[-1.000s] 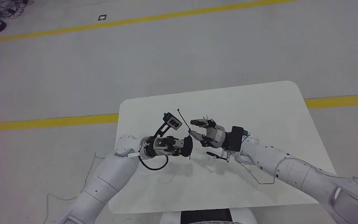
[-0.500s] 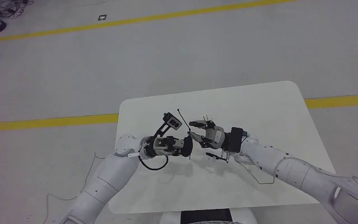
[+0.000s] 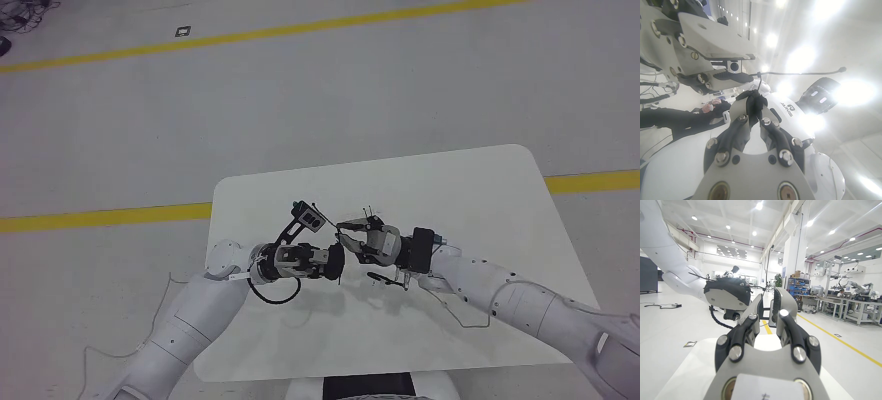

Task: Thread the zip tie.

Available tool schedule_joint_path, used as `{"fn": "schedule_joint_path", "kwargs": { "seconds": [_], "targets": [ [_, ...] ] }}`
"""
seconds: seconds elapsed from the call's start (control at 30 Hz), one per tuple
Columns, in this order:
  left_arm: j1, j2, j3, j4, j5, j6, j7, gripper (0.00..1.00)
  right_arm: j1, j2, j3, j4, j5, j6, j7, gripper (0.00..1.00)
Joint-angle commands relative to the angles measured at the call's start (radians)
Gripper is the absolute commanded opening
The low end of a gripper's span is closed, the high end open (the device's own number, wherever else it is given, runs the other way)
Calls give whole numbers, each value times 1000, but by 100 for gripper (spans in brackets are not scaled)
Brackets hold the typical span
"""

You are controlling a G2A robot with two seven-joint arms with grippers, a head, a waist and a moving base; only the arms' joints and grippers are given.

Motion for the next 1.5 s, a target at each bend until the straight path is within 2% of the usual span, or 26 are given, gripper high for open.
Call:
{"fn": "schedule_joint_path", "kwargs": {
  "seconds": [0.0,1.13,1.23,1.33,1.47],
  "targets": [
    [0,0,0,0,0,0,0,0,1,0,0,0,-3,0,1,15],
    [0,0,0,0,0,0,0,0,-14,-8,28,-2,-30,0,8,14],
    [0,0,0,0,0,0,0,0,-14,-9,28,-1,-32,0,10,12],
    [0,0,0,0,0,0,0,0,-13,-10,29,1,-35,0,17,0],
    [0,0,0,0,0,0,0,0,-15,-10,32,1,-39,0,26,0]
  ]
}}
